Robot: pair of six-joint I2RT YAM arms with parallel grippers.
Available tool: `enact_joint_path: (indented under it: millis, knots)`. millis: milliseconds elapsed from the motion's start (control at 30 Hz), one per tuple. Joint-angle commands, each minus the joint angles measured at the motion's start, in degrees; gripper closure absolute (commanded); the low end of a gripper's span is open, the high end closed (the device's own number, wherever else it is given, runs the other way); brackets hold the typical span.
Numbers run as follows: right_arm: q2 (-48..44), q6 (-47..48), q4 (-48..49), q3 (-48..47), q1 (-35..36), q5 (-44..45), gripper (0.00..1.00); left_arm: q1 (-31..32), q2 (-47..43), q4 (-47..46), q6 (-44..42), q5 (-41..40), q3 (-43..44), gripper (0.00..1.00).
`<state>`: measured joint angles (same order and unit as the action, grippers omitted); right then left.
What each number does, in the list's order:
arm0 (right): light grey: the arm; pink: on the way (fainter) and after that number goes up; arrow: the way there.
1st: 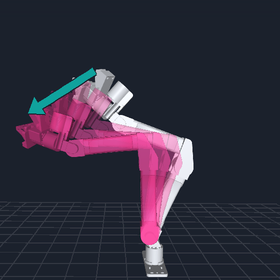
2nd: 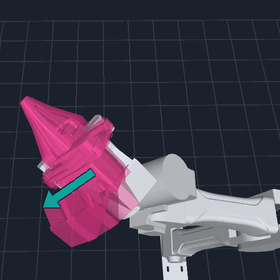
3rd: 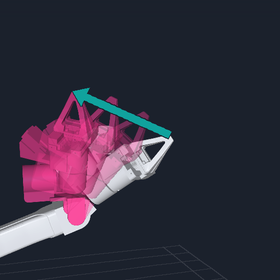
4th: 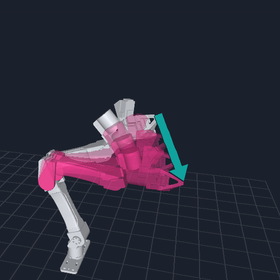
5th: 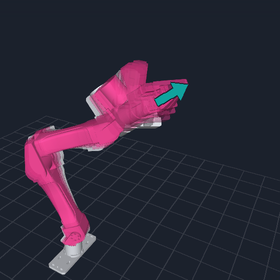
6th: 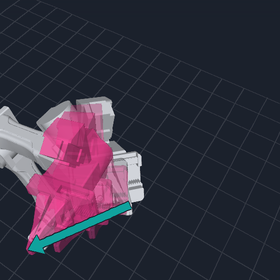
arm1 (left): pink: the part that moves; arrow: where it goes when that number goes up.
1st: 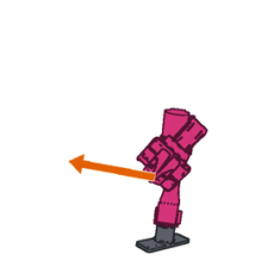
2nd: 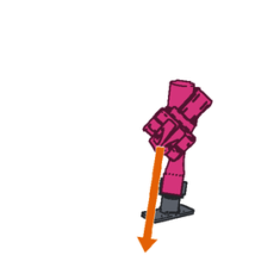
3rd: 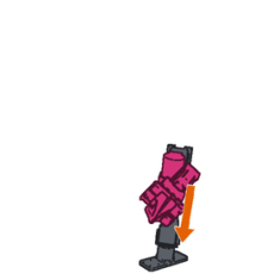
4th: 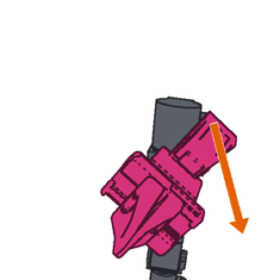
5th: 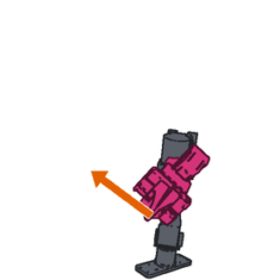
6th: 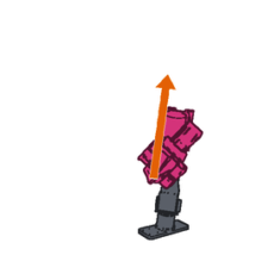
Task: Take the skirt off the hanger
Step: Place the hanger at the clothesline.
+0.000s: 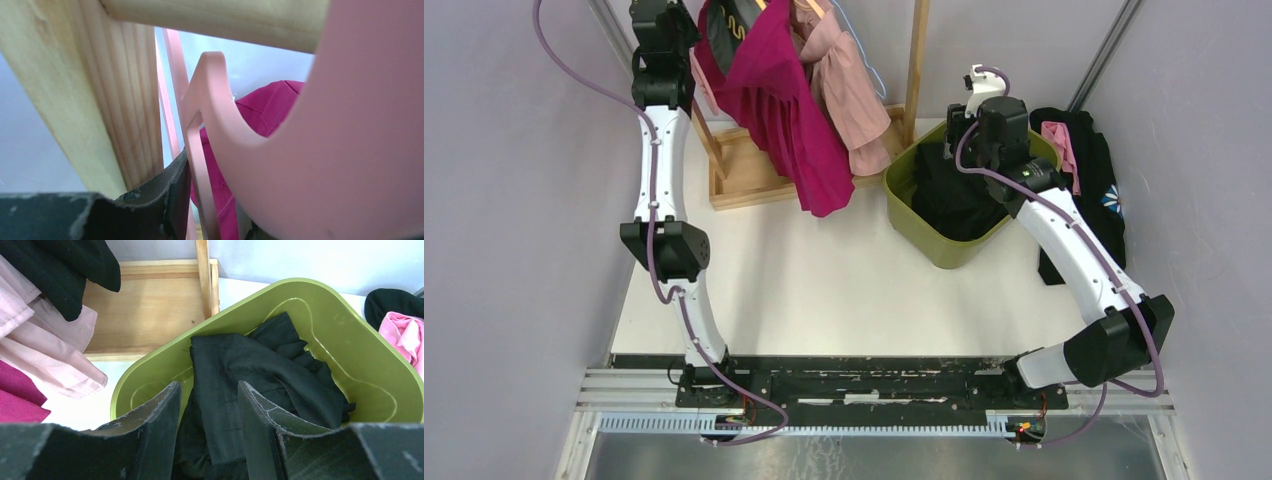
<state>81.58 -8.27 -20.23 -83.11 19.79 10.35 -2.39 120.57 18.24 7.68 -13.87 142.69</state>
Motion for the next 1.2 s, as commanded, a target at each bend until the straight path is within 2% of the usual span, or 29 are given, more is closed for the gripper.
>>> enact_joint_path:
  millis: [0,233,300,367,433,567,767,900,1000,1167]
  knots:
    - [-1.64,-0.87,3.13,0.22,0.31,-0.60,0.48,-2.11,-0.79,5.83,1.63,-1.61,-0.08,0.58]
    - [-3.32,-0.24,2.91,0.82,0.36,-0.21,0.49,-1.43,-1.15,4.00,1.94,1.28,1.49,0.58]
    - [-3.58,-0.04,2.90,1.04,0.38,0.05,0.49,-1.44,-0.34,3.45,2.25,4.88,2.53,0.59]
    - [-3.43,-0.03,2.91,1.02,0.38,0.29,0.49,-1.47,0.23,1.71,3.22,9.97,2.41,0.65]
    - [-3.17,-0.10,3.08,0.92,0.38,0.09,0.49,-1.45,1.03,0.51,4.36,13.58,2.48,0.80]
    - [-3.02,0.09,3.08,0.59,0.35,0.06,0.48,-1.48,2.38,-0.72,5.55,16.18,2.78,0.96]
    - [-2.57,0.22,3.39,0.75,0.44,0.37,0.48,-1.65,3.91,-2.21,7.34,24.17,4.32,0.97]
    - [-2.39,0.09,4.15,1.45,0.39,0.20,0.48,-1.61,4.79,4.73,5.66,22.02,6.17,0.97]
    - [-2.12,-0.10,5.44,2.44,0.40,0.21,0.48,-1.57,2.64,8.42,3.69,18.33,1.37,0.97]
    - [-1.69,-0.97,7.68,4.18,0.38,-0.88,0.48,-0.99,-2.52,7.61,1.73,11.36,-6.86,0.97]
